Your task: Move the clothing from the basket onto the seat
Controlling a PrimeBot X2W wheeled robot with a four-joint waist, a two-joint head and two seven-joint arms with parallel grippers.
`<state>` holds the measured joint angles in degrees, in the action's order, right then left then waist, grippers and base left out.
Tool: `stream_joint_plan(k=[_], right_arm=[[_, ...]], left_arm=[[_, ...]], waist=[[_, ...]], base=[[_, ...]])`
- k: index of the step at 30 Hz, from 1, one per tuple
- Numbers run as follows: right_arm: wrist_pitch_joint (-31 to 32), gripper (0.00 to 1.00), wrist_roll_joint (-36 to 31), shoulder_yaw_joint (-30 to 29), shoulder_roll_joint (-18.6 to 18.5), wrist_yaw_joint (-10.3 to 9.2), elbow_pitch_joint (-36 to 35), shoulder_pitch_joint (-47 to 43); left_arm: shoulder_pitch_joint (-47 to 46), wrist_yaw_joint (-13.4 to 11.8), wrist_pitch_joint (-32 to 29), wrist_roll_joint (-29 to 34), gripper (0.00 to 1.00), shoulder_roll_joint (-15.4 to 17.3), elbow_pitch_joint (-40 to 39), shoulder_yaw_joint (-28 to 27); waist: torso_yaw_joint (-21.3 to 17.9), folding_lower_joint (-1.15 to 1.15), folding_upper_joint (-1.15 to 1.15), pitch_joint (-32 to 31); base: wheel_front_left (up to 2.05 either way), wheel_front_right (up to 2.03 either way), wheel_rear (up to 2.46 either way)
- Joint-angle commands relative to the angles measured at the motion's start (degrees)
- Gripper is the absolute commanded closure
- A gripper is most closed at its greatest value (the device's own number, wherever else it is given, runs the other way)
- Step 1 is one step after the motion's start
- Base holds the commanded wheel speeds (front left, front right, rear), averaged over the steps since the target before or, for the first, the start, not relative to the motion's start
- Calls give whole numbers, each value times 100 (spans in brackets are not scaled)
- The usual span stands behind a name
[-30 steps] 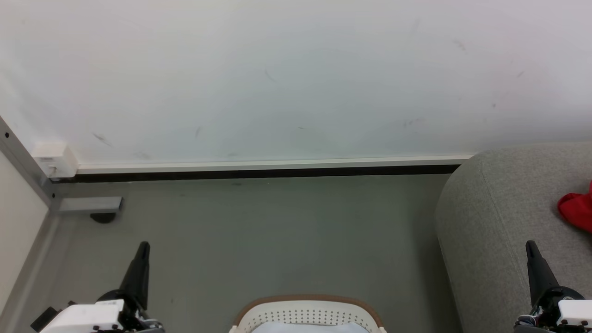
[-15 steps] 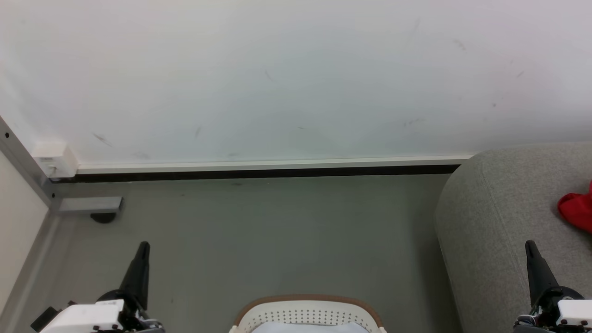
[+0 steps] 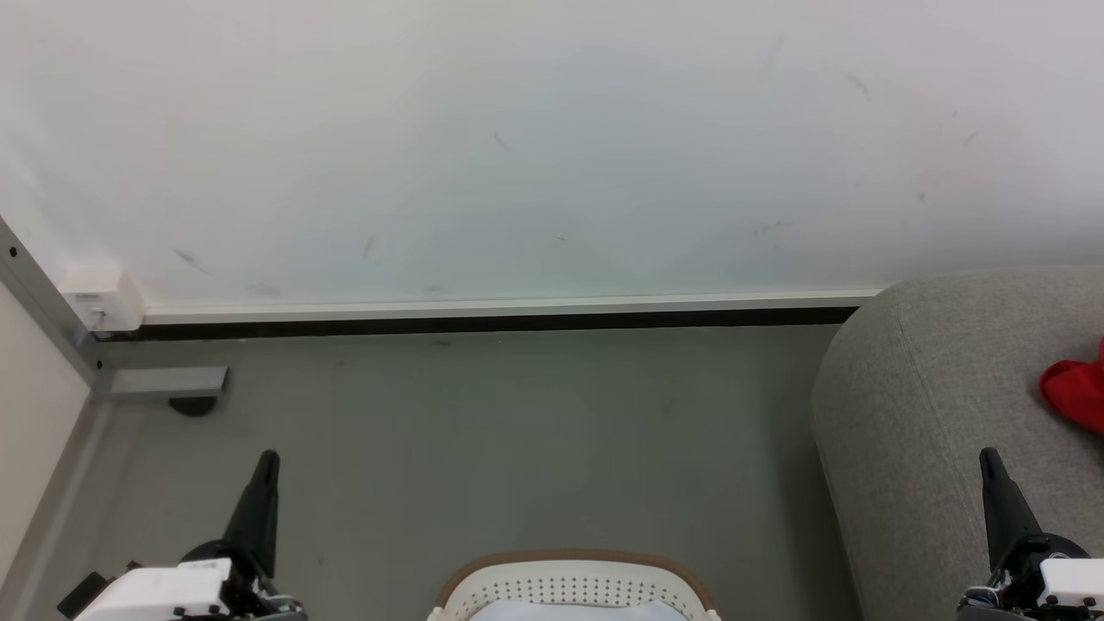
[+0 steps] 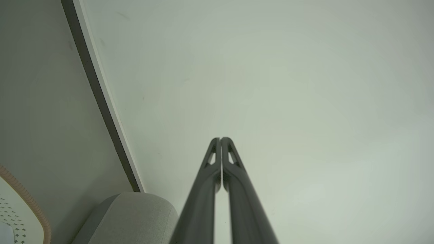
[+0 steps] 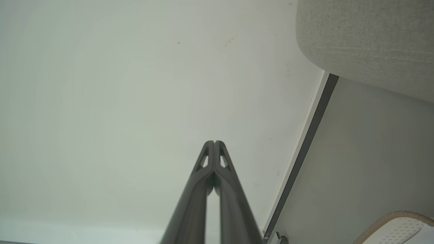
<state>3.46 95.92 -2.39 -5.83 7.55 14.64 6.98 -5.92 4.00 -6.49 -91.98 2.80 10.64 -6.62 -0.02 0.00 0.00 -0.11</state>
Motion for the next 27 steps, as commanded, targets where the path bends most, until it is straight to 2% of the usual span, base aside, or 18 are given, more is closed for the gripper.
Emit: stream_joint_plan(k=[1, 27], right_arm=[[-28, 100, 34, 2, -58, -12, -25, 13], [-98, 100, 109, 100, -113, -12, -39, 4]], left_arm=[[-50, 25, -24, -71, 100, 12, -19, -14], [-50, 25, -23, -72, 100, 12, -20, -13]], waist=[[0, 0, 0, 0], [0, 0, 0, 0]], base=[[0, 0, 0], [0, 0, 0]])
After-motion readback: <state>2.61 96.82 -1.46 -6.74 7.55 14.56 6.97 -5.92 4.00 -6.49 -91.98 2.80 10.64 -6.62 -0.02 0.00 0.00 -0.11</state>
